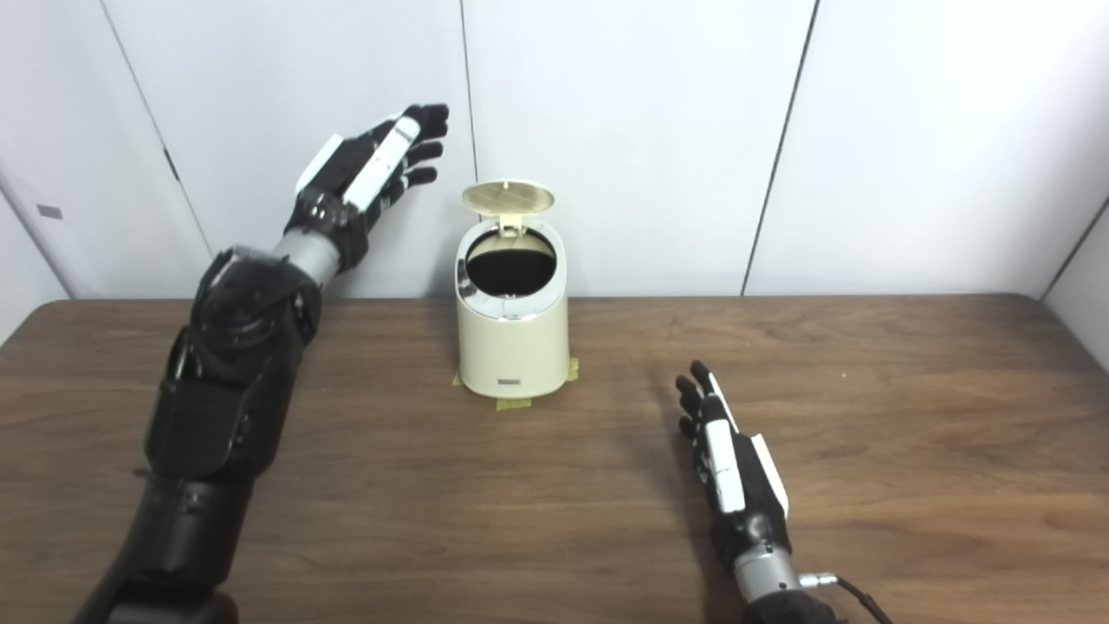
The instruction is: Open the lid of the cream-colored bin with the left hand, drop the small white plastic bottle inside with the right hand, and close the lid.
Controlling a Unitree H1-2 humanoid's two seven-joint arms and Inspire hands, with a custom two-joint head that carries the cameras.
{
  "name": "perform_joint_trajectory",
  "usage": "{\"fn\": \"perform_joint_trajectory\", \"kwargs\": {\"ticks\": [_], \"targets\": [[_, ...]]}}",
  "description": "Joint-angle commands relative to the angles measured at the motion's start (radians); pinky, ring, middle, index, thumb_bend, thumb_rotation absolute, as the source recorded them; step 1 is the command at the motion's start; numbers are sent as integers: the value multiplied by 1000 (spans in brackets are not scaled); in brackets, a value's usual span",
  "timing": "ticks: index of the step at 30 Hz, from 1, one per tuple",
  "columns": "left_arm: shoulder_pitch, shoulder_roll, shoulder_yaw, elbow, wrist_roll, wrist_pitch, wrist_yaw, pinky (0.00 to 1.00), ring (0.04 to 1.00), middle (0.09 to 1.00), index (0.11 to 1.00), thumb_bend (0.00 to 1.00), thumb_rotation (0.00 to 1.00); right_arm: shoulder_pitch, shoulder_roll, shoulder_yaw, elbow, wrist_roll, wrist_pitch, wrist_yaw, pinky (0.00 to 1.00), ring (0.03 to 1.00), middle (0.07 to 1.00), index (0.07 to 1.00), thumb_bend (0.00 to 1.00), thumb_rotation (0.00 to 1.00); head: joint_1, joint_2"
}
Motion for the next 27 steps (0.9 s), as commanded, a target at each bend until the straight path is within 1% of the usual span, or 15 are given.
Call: {"fn": "perform_joint_trajectory", "kwargs": {"ticks": [1, 2, 4, 7, 9, 10, 11, 12, 14, 16, 17, 19, 21, 23, 27], "targets": [[-81, 29, -33, 7, 41, -45, -28, 874, 896, 890, 866, 415, 784, -21, 4, -2, -23, -1, -49, -1, 949, 969, 943, 977, 618, 1000, 0, 1], [-94, 42, -56, 17, 60, -51, -45, 876, 896, 889, 866, 408, 797, -21, 4, -1, -22, -1, -54, 0, 947, 968, 941, 977, 618, 1000, 0, 0], [-113, 60, -91, 31, 90, -54, -72, 883, 899, 878, 865, 394, 880, -21, 5, 1, -20, -1, -58, 1, 934, 957, 930, 977, 613, 1000, 0, 0], [-142, 72, -126, 56, 113, -51, -108, 876, 898, 879, 866, 406, 907, -22, 10, 1, -14, -1, -66, -1, 912, 943, 913, 972, 606, 1000, -3, 1], [-159, 91, -174, 73, 156, -74, -142, 868, 896, 883, 872, 409, 929, -21, 13, 1, -7, -1, -81, -1, 901, 936, 907, 970, 595, 1000, -4, 3], [-165, 99, -192, 79, 176, -84, -154, 856, 895, 876, 874, 408, 964, -20, 14, 1, -6, -1, -86, -1, 885, 927, 903, 969, 585, 1000, -4, 3], [-172, 109, -220, 87, 206, -102, -164, 852, 894, 873, 875, 407, 976, -19, 16, 2, -6, -1, -90, -1, 880, 925, 902, 968, 581, 1000, -5, 3], [-180, 122, -257, 94, 252, -117, -170, 842, 880, 853, 864, 403, 971, -17, 17, 4, -7, -2, -90, 0, 869, 921, 900, 968, 579, 1000, -6, 3], [-193, 139, -306, 105, 318, -136, -183, 807, 852, 823, 836, 424, 975, -15, 18, 6, -9, -2, -90, 1, 846, 917, 900, 970, 578, 1000, -6, 4], [-206, 147, -344, 118, 366, -136, -207, 829, 857, 828, 821, 468, 970, -12, 19, 8, -11, -1, -88, 2, 824, 912, 899, 971, 576, 1000, -7, 4], [-209, 148, -356, 122, 384, -135, -217, 832, 859, 839, 823, 489, 951, -11, 21, 8, -12, -1, -87, 2, 793, 902, 896, 971, 578, 1000, -7, 5], [-214, 145, -371, 129, 411, -136, -235, 822, 868, 867, 845, 490, 922, -8, 24, 10, -16, 1, -82, 2, 775, 897, 896, 971, 579, 1000, -10, 6], [-216, 144, -381, 133, 426, -138, -258, 816, 872, 878, 866, 479, 905, -6, 22, 15, -18, -1, -75, 5, 785, 902, 902, 980, 582, 1000, -12, 8], [-217, 145, -394, 133, 447, -143, -279, 817, 882, 887, 874, 491, 938, -6, 19, 20, -16, -3, -77, 10, 792, 905, 905, 990, 583, 1000, -13, 10], [-216, 138, -399, 123, 465, -116, -325, 823, 898, 912, 897, 534, 941, -13, 27, 24, -18, 10, -67, 13, 835, 911, 903, 1000, 568, 1000, -15, 14]]}}
